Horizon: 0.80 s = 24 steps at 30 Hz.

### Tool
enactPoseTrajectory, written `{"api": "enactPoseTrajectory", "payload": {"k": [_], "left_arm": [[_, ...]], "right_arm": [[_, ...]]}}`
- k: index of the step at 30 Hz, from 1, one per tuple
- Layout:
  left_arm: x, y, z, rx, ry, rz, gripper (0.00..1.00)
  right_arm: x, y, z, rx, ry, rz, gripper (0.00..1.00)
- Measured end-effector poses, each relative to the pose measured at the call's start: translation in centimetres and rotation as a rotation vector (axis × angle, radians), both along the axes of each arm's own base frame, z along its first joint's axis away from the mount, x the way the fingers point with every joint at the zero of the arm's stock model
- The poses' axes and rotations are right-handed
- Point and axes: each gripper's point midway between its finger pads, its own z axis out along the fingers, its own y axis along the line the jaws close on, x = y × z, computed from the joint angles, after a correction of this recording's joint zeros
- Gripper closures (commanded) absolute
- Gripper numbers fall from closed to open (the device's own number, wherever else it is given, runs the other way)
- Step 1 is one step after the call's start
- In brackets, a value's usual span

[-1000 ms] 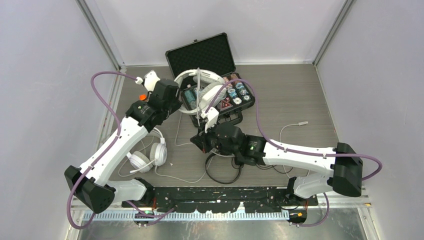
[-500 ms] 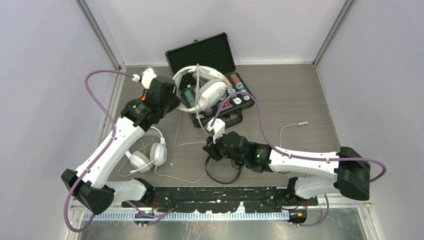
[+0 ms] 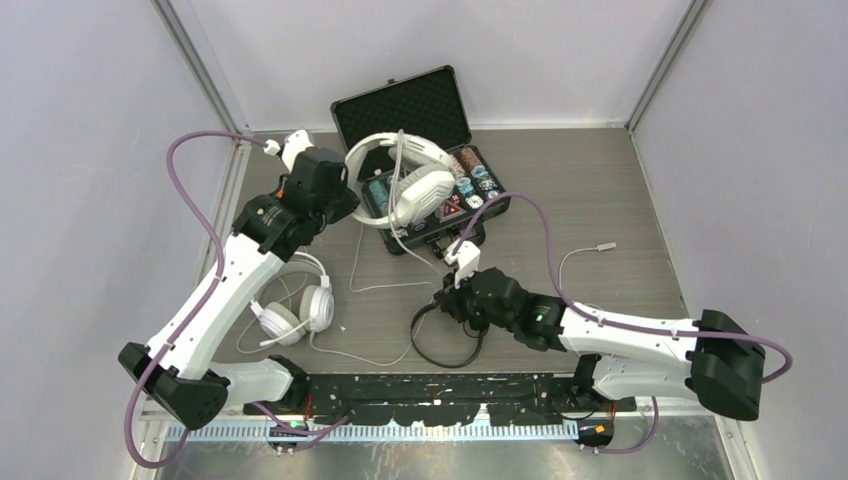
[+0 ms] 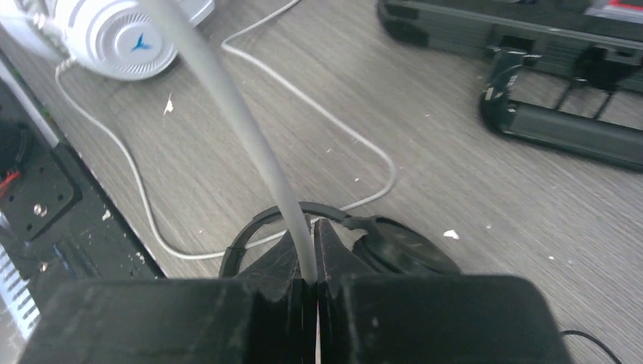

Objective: Wrap the headphones
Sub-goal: Wrap the headphones cable around the headphones.

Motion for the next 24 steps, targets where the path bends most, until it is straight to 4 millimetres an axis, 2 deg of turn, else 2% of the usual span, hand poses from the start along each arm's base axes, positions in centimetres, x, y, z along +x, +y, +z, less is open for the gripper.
{"api": "enactPoseTrajectory", "payload": {"k": [6, 8, 15, 20, 24], "left_arm": [[-0.9, -0.5, 0.6, -0.01, 0.01, -0.09, 1.0], [-1.5, -1.1, 1.0, -0.039, 0.008, -0.141, 1.0], [-3.9, -4.4, 1.8, -0.184, -0.004, -0.333, 1.0], [-5.2, -5.6, 1.6, -0.275, 0.004, -0.386, 1.0], [-5.8, -6.2, 2.2, -0.302, -0.009, -0.437, 1.0]], "right_arm": [[3.4, -3.1, 1.1, 0.083, 0.009, -0.125, 0.91], [4.2, -3.6, 1.8, 0.118, 0.009, -0.146, 0.91], [4.4, -2.9, 3.6, 0.189, -0.003, -0.103, 0.91], [4.4, -2.4, 4.3, 0.207, -0.008, -0.084, 0.91], [4.6, -1.9, 5.0, 0.222, -0.016, -0.074, 0.87]]}}
